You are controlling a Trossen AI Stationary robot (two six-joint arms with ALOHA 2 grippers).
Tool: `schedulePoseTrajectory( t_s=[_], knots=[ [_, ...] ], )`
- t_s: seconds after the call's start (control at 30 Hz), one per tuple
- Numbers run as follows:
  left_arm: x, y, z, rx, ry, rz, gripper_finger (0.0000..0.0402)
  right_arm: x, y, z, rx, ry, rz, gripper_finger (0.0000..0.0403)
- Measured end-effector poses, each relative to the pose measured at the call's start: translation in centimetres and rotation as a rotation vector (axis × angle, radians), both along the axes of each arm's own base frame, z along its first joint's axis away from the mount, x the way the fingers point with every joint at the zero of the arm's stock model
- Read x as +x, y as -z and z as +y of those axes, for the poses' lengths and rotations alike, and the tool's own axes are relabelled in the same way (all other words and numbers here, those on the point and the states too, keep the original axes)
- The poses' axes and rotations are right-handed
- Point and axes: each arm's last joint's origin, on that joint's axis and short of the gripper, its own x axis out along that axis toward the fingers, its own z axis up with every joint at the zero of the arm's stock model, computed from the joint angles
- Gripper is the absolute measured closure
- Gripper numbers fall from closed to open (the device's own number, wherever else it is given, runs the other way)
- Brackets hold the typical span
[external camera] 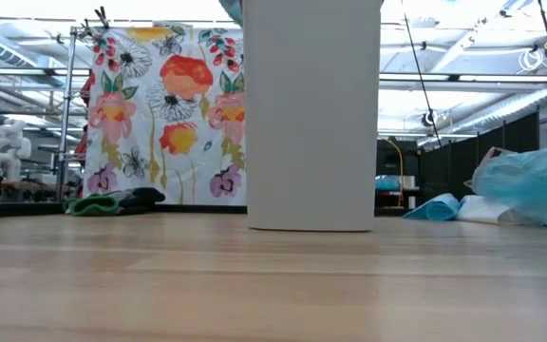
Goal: Place trash/remove bag and relplace
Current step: Close the trash bag
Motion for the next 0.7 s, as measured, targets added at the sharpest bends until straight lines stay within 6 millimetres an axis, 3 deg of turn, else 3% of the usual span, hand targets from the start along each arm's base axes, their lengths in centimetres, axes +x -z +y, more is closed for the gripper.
schedulePoseTrajectory(
  t_s=[0.17, 0.3, 0.7],
  knots=[
    [4.3, 1.4, 0.1, -0.029, 0.096, -0.063, 0.0301, 0.1, -0.3, 0.0, 0.006, -0.005, -0.036, 0.0310],
    [5.5, 1.5, 0.1, -0.052, 0.135, -0.109, 0.0301, 0.1, -0.3, 0.0, 0.021, -0.001, -0.036, 0.0310],
    [8.7, 5.0, 0.2, -0.131, 0.198, 0.029, 0.0301, -0.5, 0.0, -0.1, 0.123, 0.059, -0.007, 0.0310]
  ],
)
